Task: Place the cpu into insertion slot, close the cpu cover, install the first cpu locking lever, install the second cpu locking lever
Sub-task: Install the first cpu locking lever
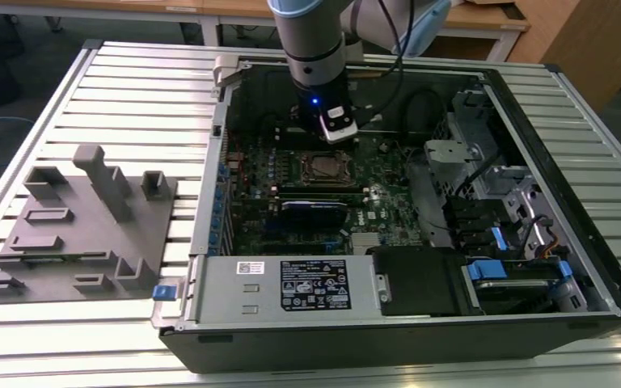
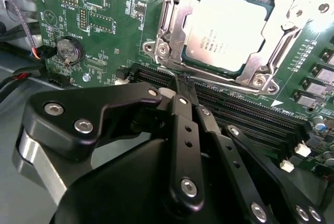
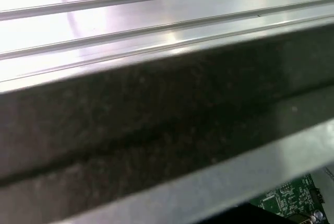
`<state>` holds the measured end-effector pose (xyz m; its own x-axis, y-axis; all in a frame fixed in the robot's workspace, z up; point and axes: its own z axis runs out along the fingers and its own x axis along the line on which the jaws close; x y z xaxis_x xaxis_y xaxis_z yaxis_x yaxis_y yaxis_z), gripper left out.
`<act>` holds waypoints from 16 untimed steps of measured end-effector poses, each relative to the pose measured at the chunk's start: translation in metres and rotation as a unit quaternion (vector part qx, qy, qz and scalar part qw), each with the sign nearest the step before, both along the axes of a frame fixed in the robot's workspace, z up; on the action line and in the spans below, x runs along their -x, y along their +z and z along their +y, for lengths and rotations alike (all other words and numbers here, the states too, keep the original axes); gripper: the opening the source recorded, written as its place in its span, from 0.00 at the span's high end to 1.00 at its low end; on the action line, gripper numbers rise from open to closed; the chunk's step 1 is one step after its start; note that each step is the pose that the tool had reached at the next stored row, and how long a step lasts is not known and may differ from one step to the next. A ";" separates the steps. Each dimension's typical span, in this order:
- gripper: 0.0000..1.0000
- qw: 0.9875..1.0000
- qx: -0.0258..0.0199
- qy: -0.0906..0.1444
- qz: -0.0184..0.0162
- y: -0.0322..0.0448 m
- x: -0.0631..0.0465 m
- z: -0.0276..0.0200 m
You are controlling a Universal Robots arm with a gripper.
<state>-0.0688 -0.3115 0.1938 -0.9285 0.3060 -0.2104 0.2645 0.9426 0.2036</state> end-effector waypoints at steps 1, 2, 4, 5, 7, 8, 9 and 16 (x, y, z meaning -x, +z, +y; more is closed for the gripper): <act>0.90 1.000 0.000 0.000 0.000 0.0000 0.000 -0.0004; 0.90 1.000 0.000 0.000 -0.001 0.0000 0.000 -0.0008; 0.90 1.000 0.000 0.000 -0.002 -0.0002 0.000 -0.0014; 0.90 1.000 0.000 0.000 -0.002 -0.0002 0.001 -0.0017; 0.90 1.000 0.000 0.000 -0.003 -0.0004 0.001 -0.0023; 0.90 1.000 0.000 0.000 -0.003 -0.0004 0.001 -0.0026; 0.90 1.000 0.000 0.000 -0.004 -0.0005 0.001 -0.0028; 0.90 1.000 0.000 0.000 -0.007 -0.0011 0.002 -0.0039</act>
